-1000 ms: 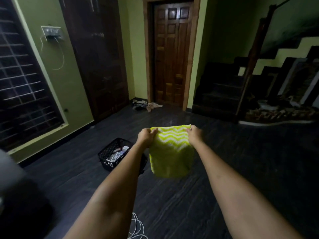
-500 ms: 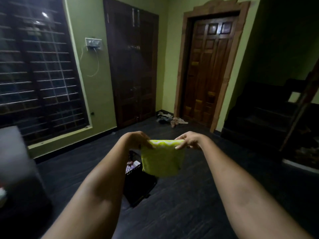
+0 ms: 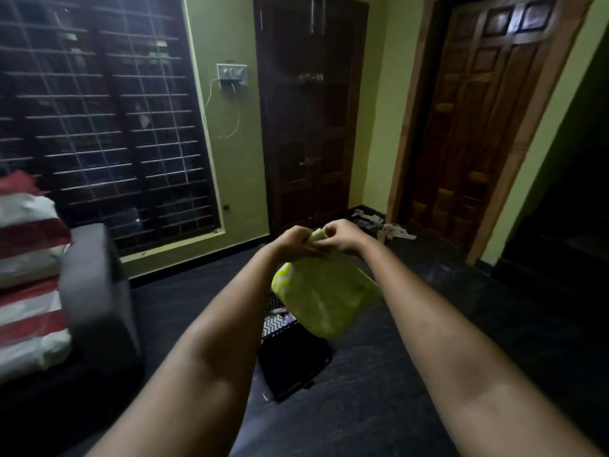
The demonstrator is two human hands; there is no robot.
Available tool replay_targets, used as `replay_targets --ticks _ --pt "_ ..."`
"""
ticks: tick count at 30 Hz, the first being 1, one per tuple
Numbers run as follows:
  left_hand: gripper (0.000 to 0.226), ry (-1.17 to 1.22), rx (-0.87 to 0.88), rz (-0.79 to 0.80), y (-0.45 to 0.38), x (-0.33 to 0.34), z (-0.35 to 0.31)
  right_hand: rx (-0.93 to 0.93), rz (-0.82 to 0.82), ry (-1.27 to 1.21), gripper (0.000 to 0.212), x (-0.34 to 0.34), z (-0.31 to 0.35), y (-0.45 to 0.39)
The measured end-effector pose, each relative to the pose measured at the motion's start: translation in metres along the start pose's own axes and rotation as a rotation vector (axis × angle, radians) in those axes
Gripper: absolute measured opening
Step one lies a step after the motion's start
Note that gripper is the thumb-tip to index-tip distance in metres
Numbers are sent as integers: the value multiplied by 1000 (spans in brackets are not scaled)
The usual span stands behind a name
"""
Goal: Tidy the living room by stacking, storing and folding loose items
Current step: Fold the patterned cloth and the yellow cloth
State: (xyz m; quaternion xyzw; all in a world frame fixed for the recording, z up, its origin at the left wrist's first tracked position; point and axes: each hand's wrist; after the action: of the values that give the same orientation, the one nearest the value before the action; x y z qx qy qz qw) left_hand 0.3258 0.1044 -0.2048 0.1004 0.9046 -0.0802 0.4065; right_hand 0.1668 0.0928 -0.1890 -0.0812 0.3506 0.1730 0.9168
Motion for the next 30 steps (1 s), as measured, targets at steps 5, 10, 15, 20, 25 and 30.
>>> replay_targets --ticks 5,10,15,20,25,30 --pt "42 9 -42 -205 -62 -21 33 103 -52 102 27 -14 -45 -53" --pt "34 4 -58 -227 -129 -50 61 260 -7 113 15 -20 -84 -121" --pt "23 -97 -144 -292 -182 -80 105 490 -152 -134 20 -25 -94 -218" --pt "35 -49 -121 -337 -220 -105 140 473 -44 -380 12 -19 -92 -269" --pt "36 -159 -74 -225 -254 -118 143 247 -117 -368 21 8 -75 -325" --pt "43 -274 -138 -230 -277 -132 154 236 -39 -196 20 21 -76 -375"
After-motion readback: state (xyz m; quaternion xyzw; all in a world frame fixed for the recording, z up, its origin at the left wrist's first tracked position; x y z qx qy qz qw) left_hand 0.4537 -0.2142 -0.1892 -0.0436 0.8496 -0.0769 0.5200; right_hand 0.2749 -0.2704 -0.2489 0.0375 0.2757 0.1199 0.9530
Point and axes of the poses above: each hand's wrist, its own y-axis away from the middle knuckle, its own x-axis out of the palm, z = x × y, and after that the axes turned 1 degree about x, right-handed
